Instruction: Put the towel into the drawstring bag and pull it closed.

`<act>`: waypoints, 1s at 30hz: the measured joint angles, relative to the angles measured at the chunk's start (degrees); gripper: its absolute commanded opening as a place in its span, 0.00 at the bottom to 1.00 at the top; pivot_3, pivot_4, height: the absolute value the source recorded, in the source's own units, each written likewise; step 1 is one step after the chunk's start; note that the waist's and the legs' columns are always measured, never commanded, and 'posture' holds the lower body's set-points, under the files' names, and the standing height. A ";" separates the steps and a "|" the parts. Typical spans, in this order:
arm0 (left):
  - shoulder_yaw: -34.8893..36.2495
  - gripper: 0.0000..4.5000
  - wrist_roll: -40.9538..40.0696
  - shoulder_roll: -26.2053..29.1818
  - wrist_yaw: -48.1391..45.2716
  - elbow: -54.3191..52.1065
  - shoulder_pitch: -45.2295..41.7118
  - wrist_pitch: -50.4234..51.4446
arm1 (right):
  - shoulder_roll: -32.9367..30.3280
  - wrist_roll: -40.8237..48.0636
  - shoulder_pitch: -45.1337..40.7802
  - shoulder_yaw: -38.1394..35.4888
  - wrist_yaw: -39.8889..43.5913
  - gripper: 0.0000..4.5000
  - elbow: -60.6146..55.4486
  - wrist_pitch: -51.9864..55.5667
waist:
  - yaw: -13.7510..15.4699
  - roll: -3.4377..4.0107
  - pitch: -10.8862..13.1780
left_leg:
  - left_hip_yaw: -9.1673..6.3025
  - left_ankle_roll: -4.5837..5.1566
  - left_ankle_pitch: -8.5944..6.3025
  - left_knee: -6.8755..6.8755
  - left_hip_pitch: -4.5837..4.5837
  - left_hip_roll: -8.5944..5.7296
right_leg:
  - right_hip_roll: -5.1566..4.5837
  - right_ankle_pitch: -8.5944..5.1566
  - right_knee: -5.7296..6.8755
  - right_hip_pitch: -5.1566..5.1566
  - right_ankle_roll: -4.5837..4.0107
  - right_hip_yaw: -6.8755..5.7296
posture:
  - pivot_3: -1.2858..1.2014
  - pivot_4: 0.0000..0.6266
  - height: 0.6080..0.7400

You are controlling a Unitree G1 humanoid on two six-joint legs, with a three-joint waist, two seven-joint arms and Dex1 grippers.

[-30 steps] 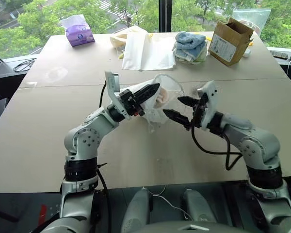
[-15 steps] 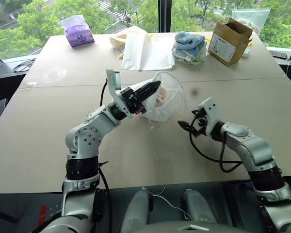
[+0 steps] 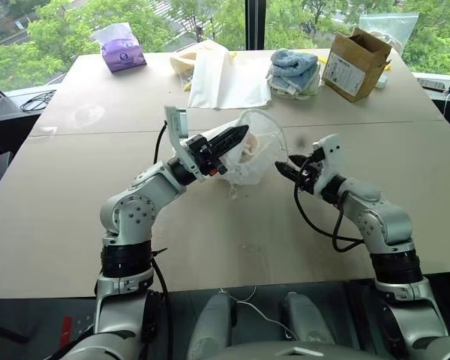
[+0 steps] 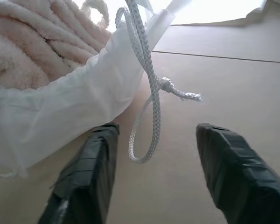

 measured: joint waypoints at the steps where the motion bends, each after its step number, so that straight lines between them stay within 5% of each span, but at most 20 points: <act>1: 0.01 0.00 0.00 0.04 -0.01 0.00 0.00 0.00 | 0.16 -0.19 -0.01 0.00 -0.14 0.28 0.28 -0.19 | 0.05 0.00 0.00 | 0.00 0.00 0.00 0.00 0.00 0.00 | -0.01 0.00 0.00 0.00 0.00 0.00 | 0.52 0.24 1.00; 3: 0.03 0.00 0.00 0.26 -0.05 -0.01 0.02 0.00 | 0.40 -0.55 -0.02 0.00 -0.58 0.02 1.09 -0.28 | 0.09 0.00 0.00 | 0.00 0.00 0.00 0.00 0.00 -0.01 | -0.01 0.00 0.00 0.00 0.00 0.00 | 0.52 0.24 1.00; 10: 0.02 0.00 0.03 0.29 -0.14 -0.05 0.16 -0.02 | 1.08 -5.71 -1.53 -0.55 -6.77 0.02 4.96 -4.20 | 0.03 0.00 0.00 | 0.02 0.00 0.00 0.00 0.00 -0.01 | -0.01 0.00 0.01 -0.01 0.00 0.02 | 0.52 0.24 1.00; 18: -0.01 0.00 0.23 0.42 -0.62 -0.06 0.50 -0.18 | 1.47 -14.72 -12.38 -6.36 -19.91 0.02 8.37 -20.29 | -0.02 0.01 0.00 | 0.04 -0.01 0.01 -0.01 0.00 0.00 | 0.00 0.00 0.03 -0.04 0.00 0.03 | 0.52 0.24 1.00; 27: -0.02 0.00 0.76 0.42 -2.24 0.19 -0.07 -1.52 | 1.35 -18.00 -21.24 -6.28 -21.72 0.02 6.97 -27.30 | -0.01 0.01 0.01 | 0.04 -0.01 0.01 -0.01 0.00 0.00 | -0.01 0.00 0.04 -0.04 0.00 0.03 | 0.52 0.24 1.00; 30: -0.09 0.19 1.88 0.65 -4.03 0.35 -0.30 -2.99 | 1.33 -17.33 -23.68 -6.18 -20.59 0.00 4.95 -25.98 | -0.03 0.01 0.00 | 0.02 -0.01 0.01 -0.02 0.00 0.01 | -0.01 0.00 0.04 -0.04 0.00 0.02 | 0.52 0.24 1.00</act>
